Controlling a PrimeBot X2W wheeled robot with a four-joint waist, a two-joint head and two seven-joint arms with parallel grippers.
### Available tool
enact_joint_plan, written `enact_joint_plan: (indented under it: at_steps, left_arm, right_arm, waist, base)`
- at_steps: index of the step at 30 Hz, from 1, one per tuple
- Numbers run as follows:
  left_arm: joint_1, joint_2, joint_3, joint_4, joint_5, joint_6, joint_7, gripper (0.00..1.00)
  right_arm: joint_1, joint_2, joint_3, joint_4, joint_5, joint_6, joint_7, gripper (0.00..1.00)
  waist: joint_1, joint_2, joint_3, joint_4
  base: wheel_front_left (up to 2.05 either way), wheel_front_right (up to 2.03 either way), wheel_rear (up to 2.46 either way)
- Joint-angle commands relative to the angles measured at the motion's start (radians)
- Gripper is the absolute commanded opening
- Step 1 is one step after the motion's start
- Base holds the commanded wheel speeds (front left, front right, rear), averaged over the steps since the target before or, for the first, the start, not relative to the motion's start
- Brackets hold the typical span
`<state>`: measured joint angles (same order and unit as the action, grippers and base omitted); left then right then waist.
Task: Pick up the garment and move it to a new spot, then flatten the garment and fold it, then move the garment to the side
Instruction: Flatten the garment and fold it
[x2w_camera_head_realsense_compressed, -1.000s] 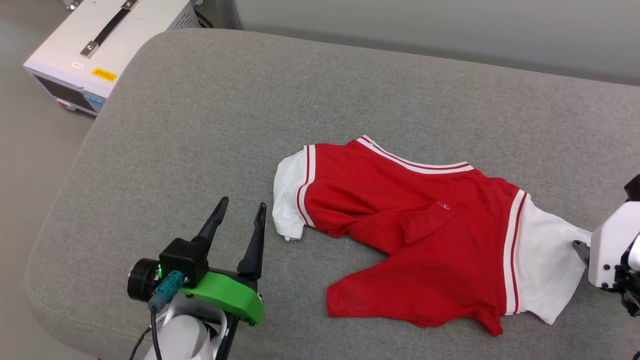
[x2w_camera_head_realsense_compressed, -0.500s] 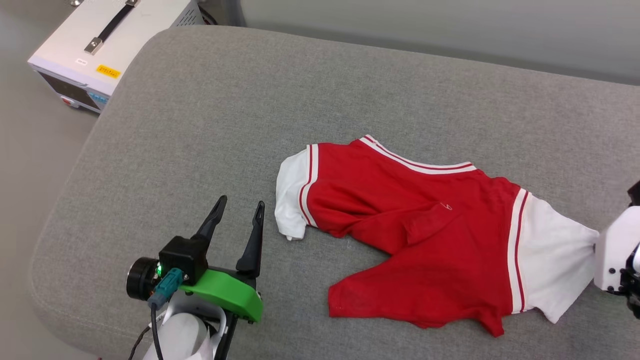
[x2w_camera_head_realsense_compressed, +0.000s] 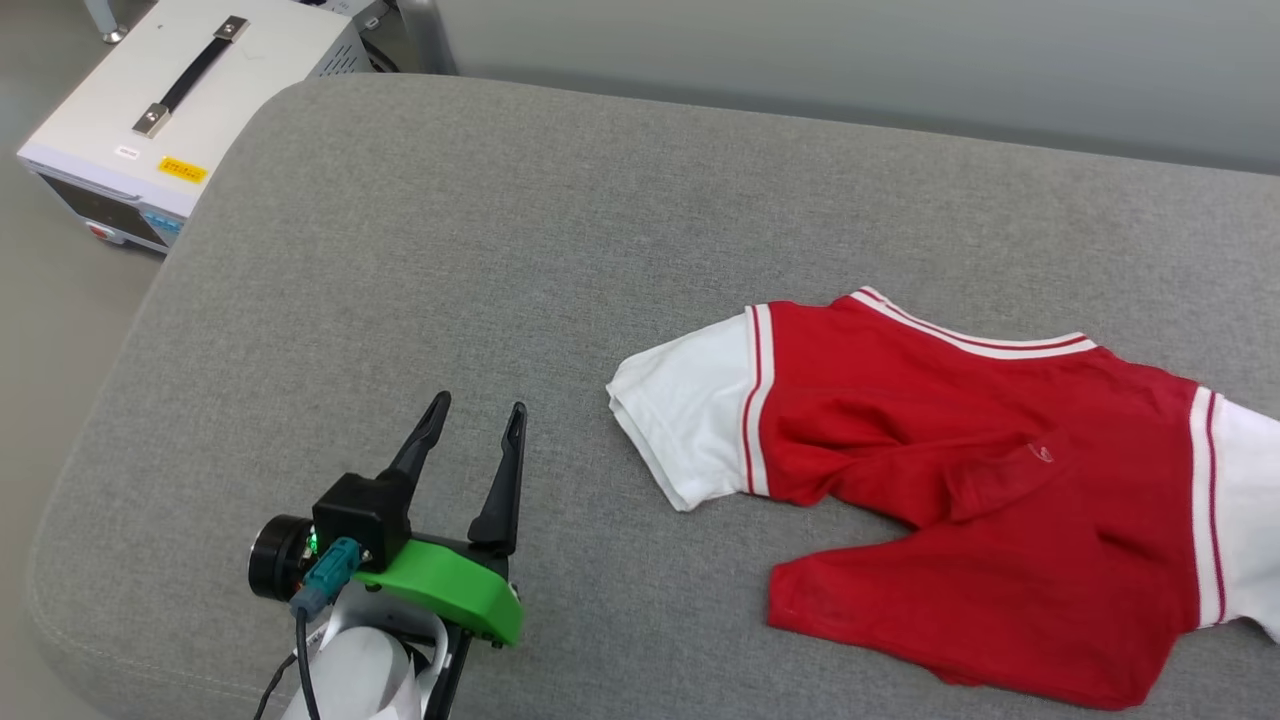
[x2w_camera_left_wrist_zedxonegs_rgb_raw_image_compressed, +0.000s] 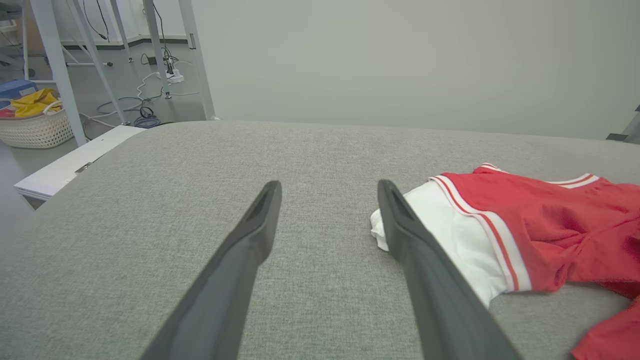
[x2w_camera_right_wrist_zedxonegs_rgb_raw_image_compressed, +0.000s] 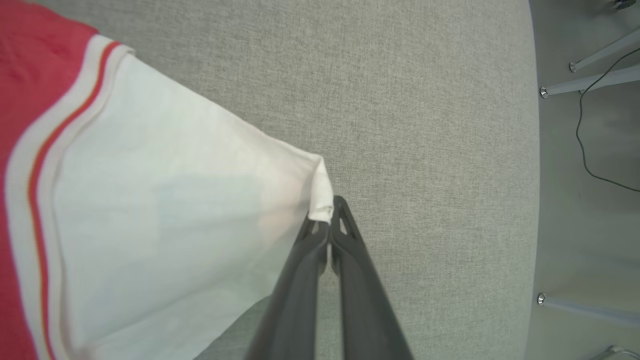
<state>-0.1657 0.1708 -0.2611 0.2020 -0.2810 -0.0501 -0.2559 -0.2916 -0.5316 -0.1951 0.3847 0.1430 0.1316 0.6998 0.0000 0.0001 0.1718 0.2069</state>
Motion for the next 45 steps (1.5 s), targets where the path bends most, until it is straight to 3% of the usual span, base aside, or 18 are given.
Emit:
enact_joint_plan:
  at_steps: [1,2,3,4,10,16,26,35,41,45]
  left_arm:
    - [-0.008,0.000,0.002,-0.004,0.009,-0.006,-0.006,1.00]
    - [-0.011,-0.001,0.002,-0.004,0.009,-0.007,-0.006,1.00]
    - [-0.013,-0.001,0.002,-0.003,0.010,-0.008,-0.006,1.00]
    - [-0.015,-0.003,0.002,-0.001,0.011,-0.008,-0.006,1.00]
    - [-0.020,-0.003,0.006,0.011,0.013,-0.010,-0.006,1.00]
    - [-0.010,-0.003,0.015,0.021,0.005,-0.014,-0.006,1.00]
    - [0.031,-0.031,0.032,0.026,-0.020,-0.025,-0.006,1.00]
    - [0.092,-0.065,0.051,0.021,-0.047,-0.038,-0.006,1.00]
    - [0.067,-0.064,0.058,0.032,-0.044,-0.043,-0.004,1.00]
    - [-0.012,-0.041,0.059,0.065,-0.066,-0.051,0.080,1.00]
  right_arm:
    - [-0.018,-0.020,0.001,0.023,-0.019,-0.001,-0.020,0.00]
    - [-0.024,-0.021,0.002,0.035,-0.025,-0.001,-0.031,0.00]
    - [-0.030,-0.017,-0.002,0.048,-0.027,-0.001,-0.043,0.33]
    - [-0.038,-0.010,-0.011,0.063,-0.030,-0.001,-0.058,1.00]
    - [-0.063,0.038,-0.019,0.092,-0.052,-0.001,-0.165,1.00]
    - [-0.057,0.114,-0.022,0.023,-0.069,-0.001,-0.281,1.00]
    - [0.090,0.232,-0.016,-0.225,-0.008,-0.001,-0.488,1.00]
    - [0.286,0.360,-0.007,-0.452,0.080,-0.001,-0.686,1.00]
    - [0.330,0.395,-0.004,-0.505,0.111,-0.001,-0.719,1.00]
    - [0.331,0.411,0.006,-0.553,0.099,-0.001,-0.703,1.00]
  waist:
    - [0.0000,-0.0001,0.015,-0.004]
    - [0.0000,-0.0001,0.018,-0.005]
    - [0.0000,-0.0001,0.020,-0.005]
    - [0.0000,-0.0001,0.021,-0.006]
    - [0.0000,-0.0001,0.000,-0.026]
    - [0.0000,-0.0001,-0.058,-0.063]
    - [0.0000,-0.0001,-0.147,-0.112]
    - [0.0000,-0.0001,-0.156,-0.147]
    - [0.0000,-0.0001,-0.114,-0.176]
    - [0.0000,-0.0001,-0.068,-0.200]
  base:
    - [0.00,0.00,0.00]
    - [0.00,0.00,0.00]
    - [0.00,0.00,0.00]
    - [0.00,0.00,0.00]
    - [0.00,0.00,0.00]
    - [0.00,0.00,0.00]
    - [0.00,0.00,0.00]
    - [0.00,0.00,0.00]
    - [0.00,0.00,0.00]
    - [0.00,0.00,0.00]
